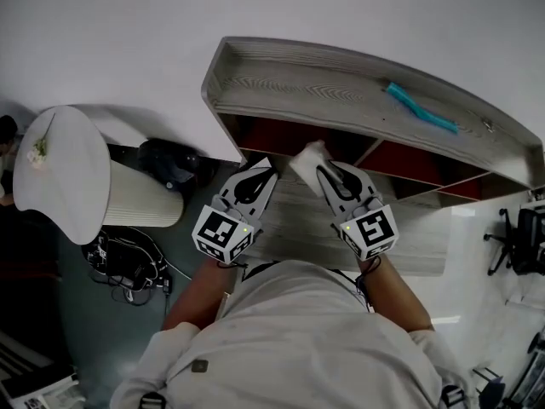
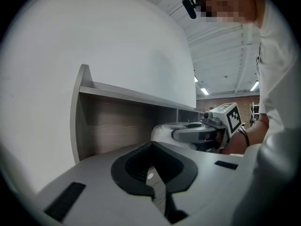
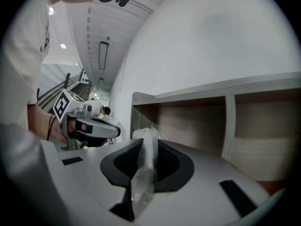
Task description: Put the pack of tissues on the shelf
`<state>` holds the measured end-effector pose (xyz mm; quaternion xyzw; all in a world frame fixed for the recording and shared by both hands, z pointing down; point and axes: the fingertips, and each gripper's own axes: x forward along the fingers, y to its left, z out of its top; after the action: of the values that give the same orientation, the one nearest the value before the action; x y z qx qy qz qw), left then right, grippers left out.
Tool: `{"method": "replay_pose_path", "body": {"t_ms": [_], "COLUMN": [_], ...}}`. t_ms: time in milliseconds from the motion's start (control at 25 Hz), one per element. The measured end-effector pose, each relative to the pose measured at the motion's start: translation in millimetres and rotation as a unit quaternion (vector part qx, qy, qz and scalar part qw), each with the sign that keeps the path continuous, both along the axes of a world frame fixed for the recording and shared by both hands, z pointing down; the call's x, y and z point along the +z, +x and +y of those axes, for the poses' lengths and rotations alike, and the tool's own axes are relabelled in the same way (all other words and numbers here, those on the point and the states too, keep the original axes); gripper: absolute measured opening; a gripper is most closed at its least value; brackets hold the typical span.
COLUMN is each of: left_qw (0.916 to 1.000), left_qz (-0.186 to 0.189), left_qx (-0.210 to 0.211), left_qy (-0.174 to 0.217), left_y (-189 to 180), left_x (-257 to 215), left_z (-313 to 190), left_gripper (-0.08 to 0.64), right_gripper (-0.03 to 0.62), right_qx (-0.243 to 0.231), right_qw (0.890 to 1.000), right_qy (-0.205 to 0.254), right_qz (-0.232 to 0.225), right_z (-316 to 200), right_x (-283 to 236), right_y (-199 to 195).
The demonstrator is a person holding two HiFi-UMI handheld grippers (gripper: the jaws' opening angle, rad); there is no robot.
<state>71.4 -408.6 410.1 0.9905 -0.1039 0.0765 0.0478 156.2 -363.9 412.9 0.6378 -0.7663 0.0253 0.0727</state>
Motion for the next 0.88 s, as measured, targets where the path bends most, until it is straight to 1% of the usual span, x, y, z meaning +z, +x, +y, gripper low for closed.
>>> {"method": "replay_pose_path", "body": {"t_ms": [280, 400, 560, 720, 880], "left_qw": [0.9995, 0.9991, 0.9987, 0.9979, 0.9978], "left_qz": [-0.002, -0.002, -0.001, -0.008, -0.011], "left_qx": [0.031, 0.043, 0.051, 0.064, 0.065], "left_qy": [-0.004, -0.002, -0.008, -0.005, -0.008], "left_y": [7.1, 12.8, 22.7, 33.7, 39.6], "left_x": [8.5, 11.8, 16.8, 25.5, 31.8], "left_z": [-28.5, -38.7, -48.9, -52.9, -58.5], "left_gripper": [0.014, 0.014, 0.014, 0.014, 0.014], "right_gripper": [0.074, 0.074, 0.074, 0.074, 0.074], "right_qx": [0.03, 0.041, 0.049, 0.056, 0.061], "right_qw": [0.999, 0.998, 0.998, 0.996, 0.995], "right_qy": [-0.013, -0.021, -0.031, -0.041, -0.053], "right_qz": [0.016, 0.03, 0.04, 0.049, 0.054], "right_z": [-39.6, -55.7, -74.8, -90.4, -101.7], "right_x": [14.9, 20.9, 28.7, 39.3, 48.3], "right_y": [3.6, 8.6, 13.6, 19.3, 25.8]}}
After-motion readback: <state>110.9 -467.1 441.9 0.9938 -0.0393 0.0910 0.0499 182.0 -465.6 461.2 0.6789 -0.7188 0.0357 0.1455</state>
